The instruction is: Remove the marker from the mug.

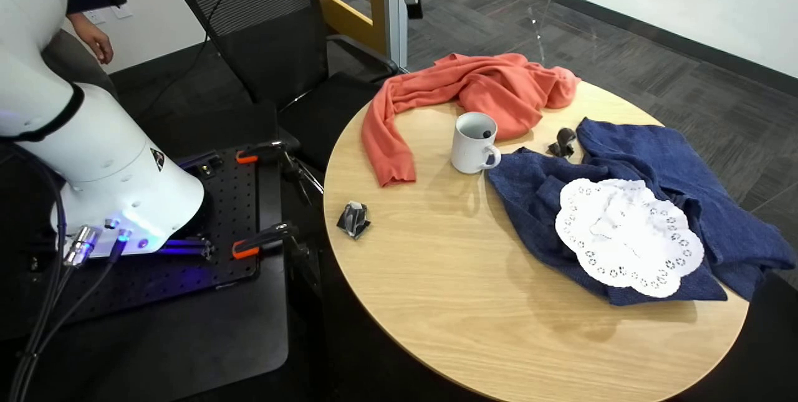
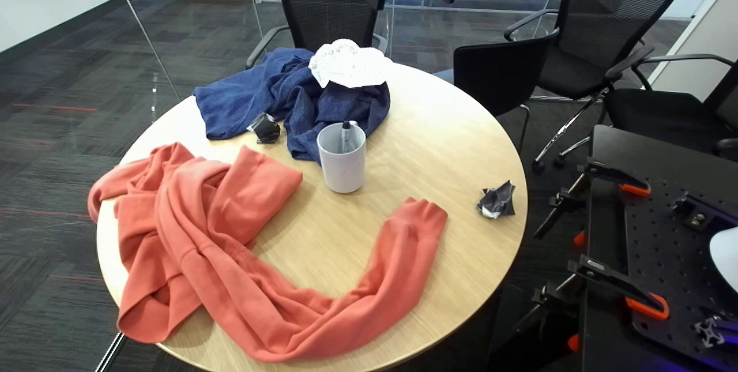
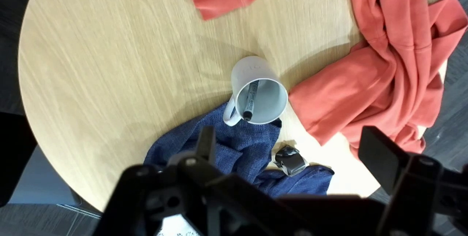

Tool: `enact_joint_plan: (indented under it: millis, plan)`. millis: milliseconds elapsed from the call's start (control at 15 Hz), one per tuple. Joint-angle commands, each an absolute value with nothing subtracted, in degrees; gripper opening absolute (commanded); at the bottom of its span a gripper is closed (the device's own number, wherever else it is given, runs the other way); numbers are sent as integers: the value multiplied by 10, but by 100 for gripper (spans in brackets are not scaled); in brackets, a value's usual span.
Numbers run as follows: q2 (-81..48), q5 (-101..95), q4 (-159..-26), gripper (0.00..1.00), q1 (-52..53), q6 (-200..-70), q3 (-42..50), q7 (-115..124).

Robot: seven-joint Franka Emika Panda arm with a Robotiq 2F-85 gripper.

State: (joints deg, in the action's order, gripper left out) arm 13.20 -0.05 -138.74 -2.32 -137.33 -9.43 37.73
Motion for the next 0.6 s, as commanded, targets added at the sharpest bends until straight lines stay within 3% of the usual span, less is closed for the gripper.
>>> enact_joint_plan:
  millis: [0, 533]
  plan:
    - [119, -16, -1378, 100, -21, -1372, -91, 403]
    - [-16, -83, -1297, 100, -13, -1383, -76, 563]
